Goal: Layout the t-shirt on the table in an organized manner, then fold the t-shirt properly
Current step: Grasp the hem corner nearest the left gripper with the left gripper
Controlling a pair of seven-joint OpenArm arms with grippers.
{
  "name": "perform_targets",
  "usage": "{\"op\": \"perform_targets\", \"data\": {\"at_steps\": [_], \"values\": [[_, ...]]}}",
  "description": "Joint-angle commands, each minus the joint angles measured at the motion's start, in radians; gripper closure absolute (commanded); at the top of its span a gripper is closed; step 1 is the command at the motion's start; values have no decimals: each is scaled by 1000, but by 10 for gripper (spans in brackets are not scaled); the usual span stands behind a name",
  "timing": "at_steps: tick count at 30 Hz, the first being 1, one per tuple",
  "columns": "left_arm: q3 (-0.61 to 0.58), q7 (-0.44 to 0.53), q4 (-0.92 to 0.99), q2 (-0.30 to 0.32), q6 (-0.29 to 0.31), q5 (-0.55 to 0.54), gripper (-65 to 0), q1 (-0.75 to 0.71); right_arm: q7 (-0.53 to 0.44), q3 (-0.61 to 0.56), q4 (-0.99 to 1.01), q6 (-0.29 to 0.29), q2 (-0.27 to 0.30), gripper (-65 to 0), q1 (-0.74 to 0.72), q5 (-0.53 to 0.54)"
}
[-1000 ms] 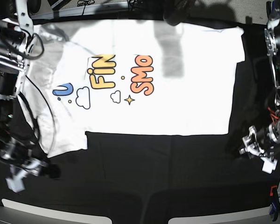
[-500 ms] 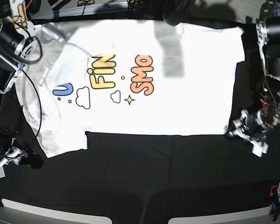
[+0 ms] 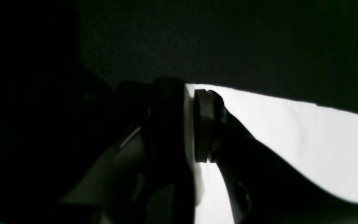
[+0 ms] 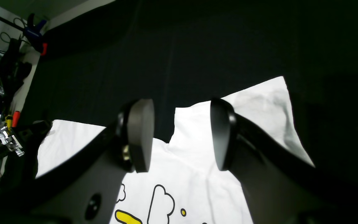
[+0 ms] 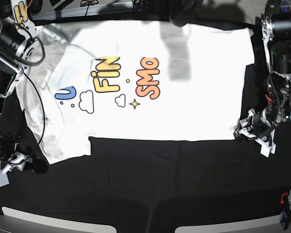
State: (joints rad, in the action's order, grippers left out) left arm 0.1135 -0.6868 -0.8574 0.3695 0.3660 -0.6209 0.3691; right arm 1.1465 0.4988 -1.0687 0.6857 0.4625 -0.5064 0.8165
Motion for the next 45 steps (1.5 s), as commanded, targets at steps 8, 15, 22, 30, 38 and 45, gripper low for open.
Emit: {"op": "perform_targets", "data": {"at_steps": [8,15,22,30,38,45], "values": [[5,-23,-11,8,18,-124,-157,15,-22,2,-18,12,19,-286,-28,29],[5,-33,-11,-6,46,-124,-157,16,-22,2,-18,12,19,-286,-28,29],[5,-27,-11,-6,47,-125,-157,19,-23,2,-18,12,19,-286,-28,29],[5,-18,-11,-6,50,-125,-157,55,-22,2,-18,12,19,-286,-28,29],[5,-74,-11,-6,76,-97,-157,74,-22,2,-18,12,19,-286,-28,29],[5,-16,-11,-6,-24,58,-164,75,-22,2,-18,12,19,-286,-28,29]]}}
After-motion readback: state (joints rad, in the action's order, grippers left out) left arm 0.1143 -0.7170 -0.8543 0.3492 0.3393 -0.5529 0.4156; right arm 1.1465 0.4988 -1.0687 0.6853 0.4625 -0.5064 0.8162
